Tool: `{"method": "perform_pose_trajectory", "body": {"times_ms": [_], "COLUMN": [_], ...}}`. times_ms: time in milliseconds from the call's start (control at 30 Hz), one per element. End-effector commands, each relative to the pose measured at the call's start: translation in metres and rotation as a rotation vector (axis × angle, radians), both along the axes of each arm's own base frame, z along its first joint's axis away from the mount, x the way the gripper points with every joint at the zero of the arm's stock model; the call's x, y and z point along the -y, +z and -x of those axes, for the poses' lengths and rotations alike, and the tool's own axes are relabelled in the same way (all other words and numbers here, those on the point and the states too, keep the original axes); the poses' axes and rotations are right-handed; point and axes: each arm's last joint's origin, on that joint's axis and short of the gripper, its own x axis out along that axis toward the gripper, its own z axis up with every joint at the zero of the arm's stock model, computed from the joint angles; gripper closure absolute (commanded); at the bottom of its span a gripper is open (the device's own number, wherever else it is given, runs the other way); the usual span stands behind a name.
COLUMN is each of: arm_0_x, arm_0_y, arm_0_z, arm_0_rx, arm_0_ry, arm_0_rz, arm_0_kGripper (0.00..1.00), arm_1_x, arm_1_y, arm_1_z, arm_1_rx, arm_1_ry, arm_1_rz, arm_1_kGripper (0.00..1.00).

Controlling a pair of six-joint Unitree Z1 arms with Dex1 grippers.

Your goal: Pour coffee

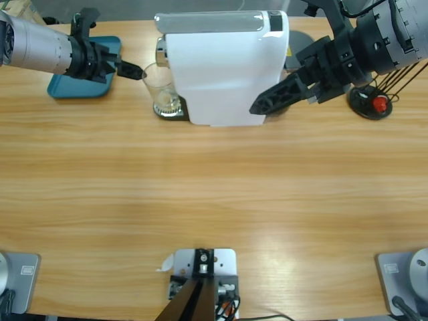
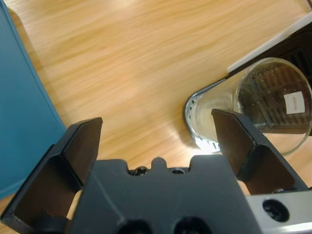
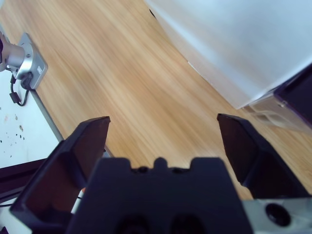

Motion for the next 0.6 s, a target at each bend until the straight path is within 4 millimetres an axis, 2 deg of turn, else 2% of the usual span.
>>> {"method": "perform_pose_trajectory", "body": {"times_ms": [33, 133, 233, 367, 400, 433, 467, 500, 533, 600], "arm_0_x": [-0.011, -0.027, -0.034, -0.033, -0.032, -0.032, -0.032, -0.033, -0.033, -0.034], "arm_0_y": [0.007, 0.050, 0.082, 0.087, 0.086, 0.085, 0.085, 0.086, 0.087, 0.091], "arm_0_z": [0.011, 0.031, 0.058, 0.098, 0.105, 0.112, 0.117, 0.122, 0.126, 0.132], "arm_0_rx": [0.051, 0.223, 0.311, 0.223, 0.194, 0.161, 0.150, 0.147, 0.152, 0.169], "arm_0_ry": [0.053, 0.060, -0.045, -0.179, -0.200, -0.223, -0.232, -0.236, -0.240, -0.247], "arm_0_rz": [-0.081, -0.136, -0.134, -0.117, -0.124, -0.127, -0.126, -0.121, -0.114, -0.103], "arm_0_kGripper": [0.013, 0.012, 0.004, 0.004, 0.004, 0.004, 0.004, 0.004, 0.004, 0.004], "arm_1_x": [0.003, 0.003, 0.000, -0.006, -0.008, -0.010, -0.012, -0.013, -0.014, -0.015], "arm_1_y": [0.007, 0.028, 0.065, 0.099, 0.105, 0.109, 0.113, 0.116, 0.119, 0.122], "arm_1_z": [0.009, 0.002, -0.007, -0.022, -0.027, -0.031, -0.033, -0.035, -0.036, -0.039], "arm_1_rx": [0.016, 0.100, 0.201, 0.190, 0.183, 0.173, 0.167, 0.163, 0.167, 0.181], "arm_1_ry": [-0.021, -0.066, -0.091, -0.132, -0.147, -0.154, -0.155, -0.155, -0.156, -0.150], "arm_1_rz": [0.002, 0.026, 0.021, 0.077, 0.091, 0.105, 0.111, 0.113, 0.113, 0.108], "arm_1_kGripper": [0.000, 0.000, 0.119, 0.119, 0.170, 0.315, 0.508, 0.772, 0.985, 1.000]}}
